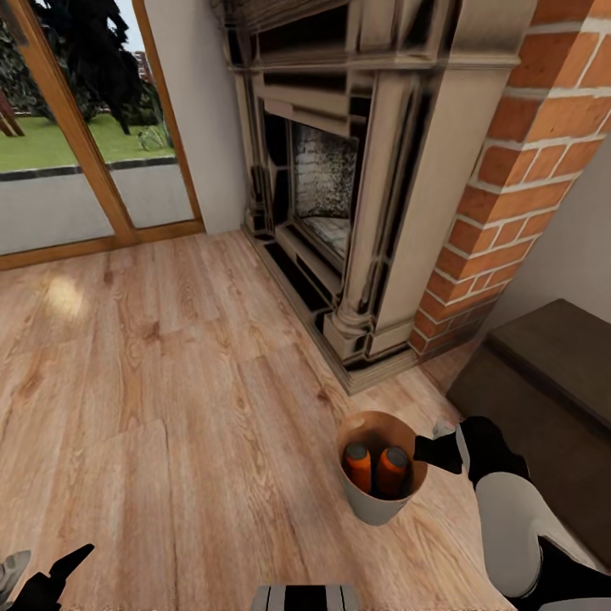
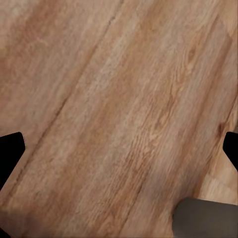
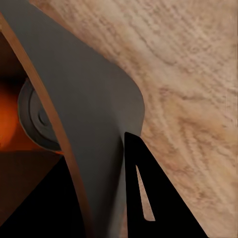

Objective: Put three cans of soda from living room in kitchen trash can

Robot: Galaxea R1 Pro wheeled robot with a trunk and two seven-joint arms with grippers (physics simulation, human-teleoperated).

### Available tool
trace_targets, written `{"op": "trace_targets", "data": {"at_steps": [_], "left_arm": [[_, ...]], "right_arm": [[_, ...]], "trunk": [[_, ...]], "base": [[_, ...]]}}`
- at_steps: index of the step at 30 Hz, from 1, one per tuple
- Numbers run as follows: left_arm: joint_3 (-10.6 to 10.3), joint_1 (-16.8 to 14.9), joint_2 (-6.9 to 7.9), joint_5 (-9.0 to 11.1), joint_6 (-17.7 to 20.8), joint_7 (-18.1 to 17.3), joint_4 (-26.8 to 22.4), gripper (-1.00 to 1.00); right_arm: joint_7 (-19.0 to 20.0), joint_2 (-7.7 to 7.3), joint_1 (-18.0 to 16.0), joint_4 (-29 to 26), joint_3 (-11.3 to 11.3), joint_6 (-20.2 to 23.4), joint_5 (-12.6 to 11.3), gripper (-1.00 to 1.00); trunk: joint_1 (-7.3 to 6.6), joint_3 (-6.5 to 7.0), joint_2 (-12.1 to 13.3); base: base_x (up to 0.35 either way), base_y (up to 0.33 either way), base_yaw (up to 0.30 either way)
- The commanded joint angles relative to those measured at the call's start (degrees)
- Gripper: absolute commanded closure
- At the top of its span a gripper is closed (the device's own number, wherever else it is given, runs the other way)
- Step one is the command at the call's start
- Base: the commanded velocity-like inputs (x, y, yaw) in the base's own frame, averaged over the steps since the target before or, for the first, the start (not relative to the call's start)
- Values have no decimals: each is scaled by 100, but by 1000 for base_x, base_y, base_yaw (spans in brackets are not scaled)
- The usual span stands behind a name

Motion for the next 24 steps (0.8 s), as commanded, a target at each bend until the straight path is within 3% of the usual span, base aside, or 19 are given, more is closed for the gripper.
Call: {"op": "trace_targets", "data": {"at_steps": [1, 13, 14, 24], "left_arm": [[0, 0, 0, 0, 0, 0, 0, -100], [0, 0, 0, 14, 4, -9, 1, -100], [0, 0, 0, 14, 5, -9, 1, -100], [-17, 0, 0, 35, 9, -9, 1, -100]], "right_arm": [[19, 1, -3, 3, -5, 19, -125, 100], [21, -7, -3, 3, -5, 6, -127, 100], [24, -7, -2, 3, -5, 6, -127, -100], [269, 0, 12, -48, 41, 23, -125, -100]], "trunk": [[2, -22, -2], [33, -288, -18], [35, -310, -19], [35, -310, -19]], "base": [[0, 0, 0], [0, 0, 0], [0, 0, 0], [0, 0, 0]]}}
